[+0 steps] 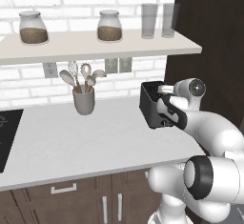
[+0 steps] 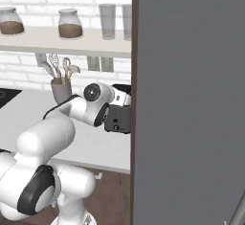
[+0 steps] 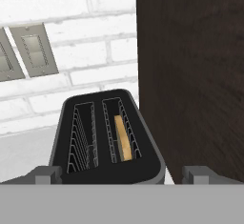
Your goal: Start the toaster. Once the lever pops up, take the bread to the plate on the dining counter.
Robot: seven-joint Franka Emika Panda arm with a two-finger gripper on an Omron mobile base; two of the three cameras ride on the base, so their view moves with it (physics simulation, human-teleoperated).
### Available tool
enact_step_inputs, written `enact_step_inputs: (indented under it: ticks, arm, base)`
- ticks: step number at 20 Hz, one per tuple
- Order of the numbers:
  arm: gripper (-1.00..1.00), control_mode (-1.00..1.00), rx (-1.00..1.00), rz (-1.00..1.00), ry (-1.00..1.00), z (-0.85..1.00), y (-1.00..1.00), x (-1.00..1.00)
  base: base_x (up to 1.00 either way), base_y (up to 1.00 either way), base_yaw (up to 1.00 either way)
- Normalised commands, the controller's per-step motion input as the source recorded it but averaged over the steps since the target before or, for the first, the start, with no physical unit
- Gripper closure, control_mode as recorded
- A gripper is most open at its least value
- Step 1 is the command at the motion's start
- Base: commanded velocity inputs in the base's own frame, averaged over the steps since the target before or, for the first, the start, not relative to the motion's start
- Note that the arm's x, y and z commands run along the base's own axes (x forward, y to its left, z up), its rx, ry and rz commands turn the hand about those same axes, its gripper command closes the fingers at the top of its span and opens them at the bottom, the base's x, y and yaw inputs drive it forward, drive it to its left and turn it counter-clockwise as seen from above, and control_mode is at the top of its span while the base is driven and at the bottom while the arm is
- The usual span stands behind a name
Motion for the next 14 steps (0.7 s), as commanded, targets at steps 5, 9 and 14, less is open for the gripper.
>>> enact_step_inputs:
  ticks: [5,9,14]
  arm:
    - [-1.00,-1.00,0.00,0.00,0.00,0.00,0.00,0.00]
    - [-1.00,-1.00,0.00,0.00,0.00,0.00,0.00,0.00]
    - [-1.00,-1.00,0.00,0.00,0.00,0.00,0.00,0.00]
  base:
    - [0.00,0.00,0.00]
    - [0.00,0.00,0.00]
    - [0.00,0.00,0.00]
